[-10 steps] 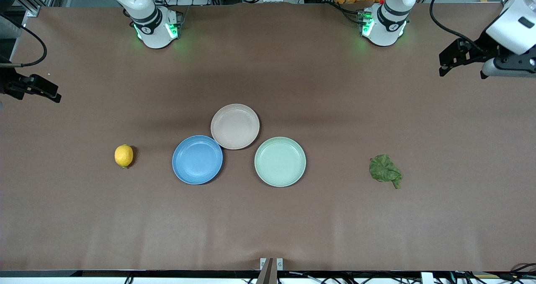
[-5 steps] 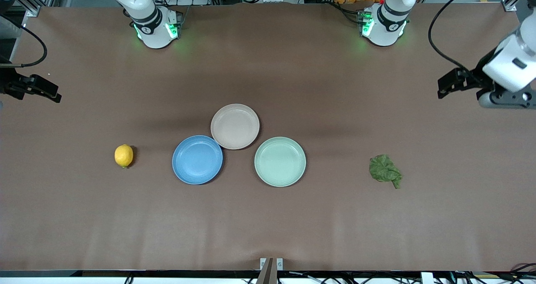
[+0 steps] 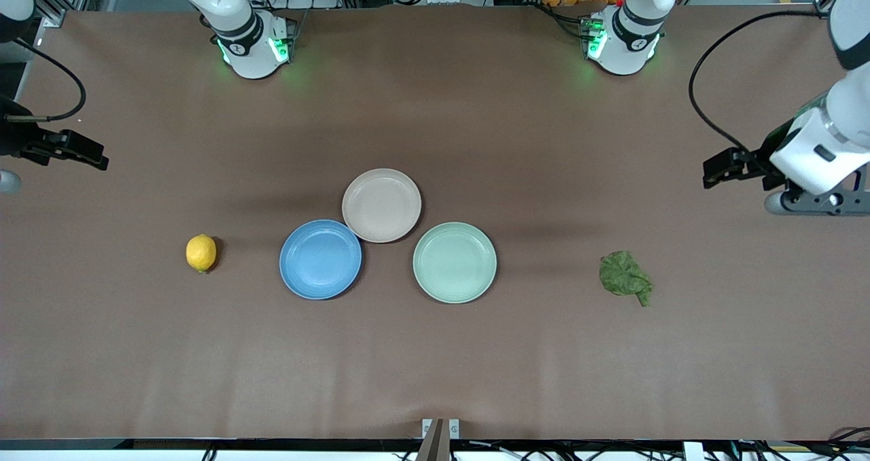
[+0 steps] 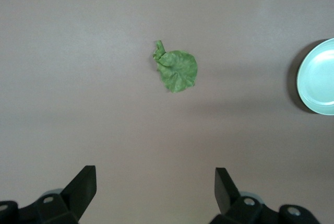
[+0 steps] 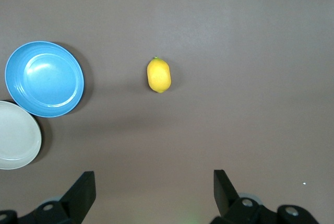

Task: Place lemon and lettuce in plates
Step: 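Move the right gripper toward the lemon while the left gripper approaches the lettuce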

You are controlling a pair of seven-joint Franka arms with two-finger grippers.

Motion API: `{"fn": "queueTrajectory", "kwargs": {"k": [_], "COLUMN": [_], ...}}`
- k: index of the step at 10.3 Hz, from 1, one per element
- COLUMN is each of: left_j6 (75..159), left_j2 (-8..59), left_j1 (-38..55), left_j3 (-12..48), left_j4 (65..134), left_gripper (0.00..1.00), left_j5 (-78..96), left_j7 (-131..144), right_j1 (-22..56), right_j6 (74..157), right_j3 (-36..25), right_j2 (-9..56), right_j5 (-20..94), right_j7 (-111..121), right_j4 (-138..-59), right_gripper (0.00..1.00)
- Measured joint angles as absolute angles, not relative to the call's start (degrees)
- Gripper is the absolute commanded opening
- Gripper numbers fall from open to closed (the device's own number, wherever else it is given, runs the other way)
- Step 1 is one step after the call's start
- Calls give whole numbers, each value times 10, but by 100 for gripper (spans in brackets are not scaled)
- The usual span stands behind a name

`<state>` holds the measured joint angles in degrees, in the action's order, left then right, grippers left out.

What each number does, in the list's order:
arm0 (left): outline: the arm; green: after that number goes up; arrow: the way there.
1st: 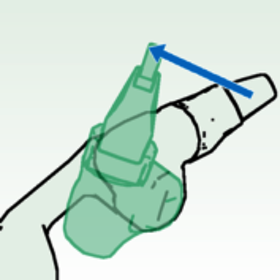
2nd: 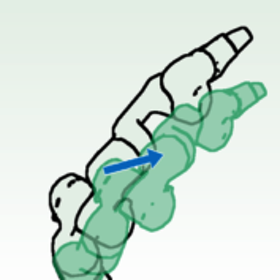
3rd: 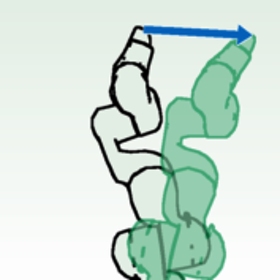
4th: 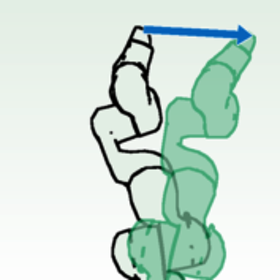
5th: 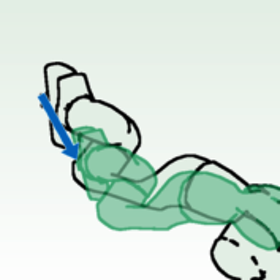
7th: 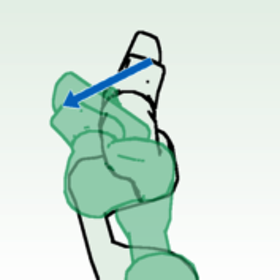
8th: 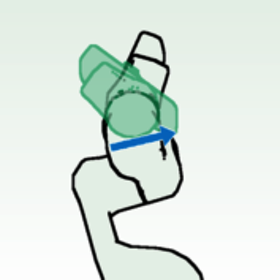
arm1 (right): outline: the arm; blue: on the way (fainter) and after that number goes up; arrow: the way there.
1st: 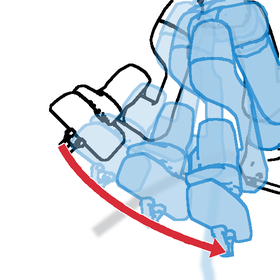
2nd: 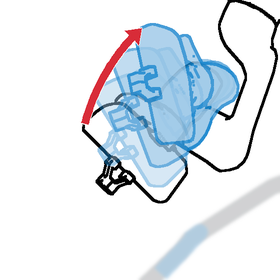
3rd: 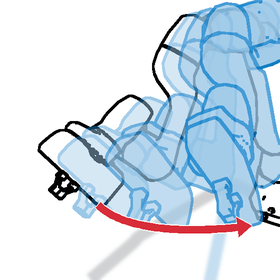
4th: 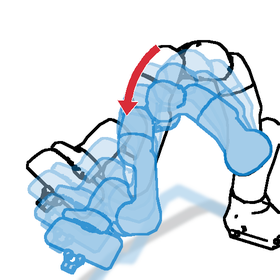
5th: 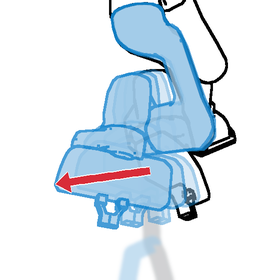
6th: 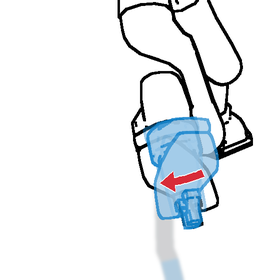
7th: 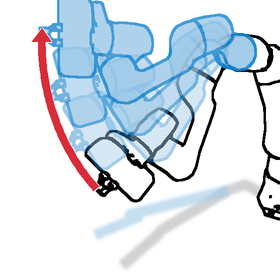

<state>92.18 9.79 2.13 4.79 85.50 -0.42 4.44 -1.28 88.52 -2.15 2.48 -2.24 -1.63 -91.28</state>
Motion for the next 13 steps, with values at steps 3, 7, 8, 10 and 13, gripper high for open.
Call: {"fn": "queueTrajectory", "kwargs": {"k": [3,7,8,10,13], "left_j6": [960,1006,1018,1037,1112], "left_j2": [143,193,202,221,245], "left_j1": [19,2,-2,-4,-4], "left_j3": [47,46,46,46,46], "left_j4": [855,856,856,857,891], "left_gripper": [100,100,100,100,100], "left_j5": [-4,-4,-4,-4,-4], "left_j7": [45,45,45,53,68], "right_j1": [-13,-13,-13,-14,-24], "right_j6": [882,882,883,898,926], "right_j3": [-21,-22,-21,-22,-22], "right_j2": [52,59,60,70,92], "right_j5": [-22,-22,-21,-4,5], "right_j7": [-16,-16,-16,-16,-16], "right_j4": [-914,-913,-913,-914,-928], "right_gripper": [100,100,100,100,100]}}
